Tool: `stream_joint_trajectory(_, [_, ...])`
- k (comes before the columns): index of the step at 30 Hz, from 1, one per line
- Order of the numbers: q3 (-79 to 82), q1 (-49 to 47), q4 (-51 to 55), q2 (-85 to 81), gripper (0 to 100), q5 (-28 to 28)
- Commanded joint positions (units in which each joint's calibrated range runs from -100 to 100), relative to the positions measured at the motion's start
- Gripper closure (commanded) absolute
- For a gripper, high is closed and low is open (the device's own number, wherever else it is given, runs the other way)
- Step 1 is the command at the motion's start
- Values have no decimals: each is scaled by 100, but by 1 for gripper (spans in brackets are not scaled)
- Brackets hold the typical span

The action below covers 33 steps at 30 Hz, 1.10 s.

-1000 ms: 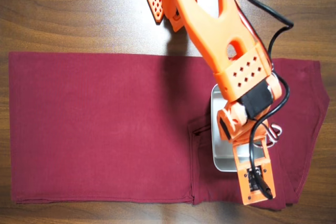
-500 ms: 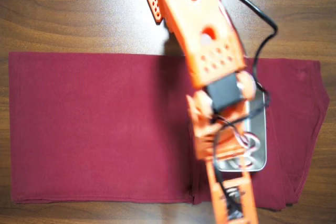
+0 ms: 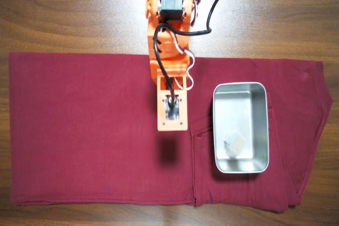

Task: Grab the cube

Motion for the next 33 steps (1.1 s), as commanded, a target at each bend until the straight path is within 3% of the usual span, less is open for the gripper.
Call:
stream_joint_trajectory(1, [364,126,72,-428,100,5])
stream_joint_trajectory(9, [1584,337,782,-1706,100,-54])
stream_joint_trajectory(13, [1584,193,1953,-1715,100,-313])
stream_joint_trajectory(33, [1593,136,1962,-1715,99,-464])
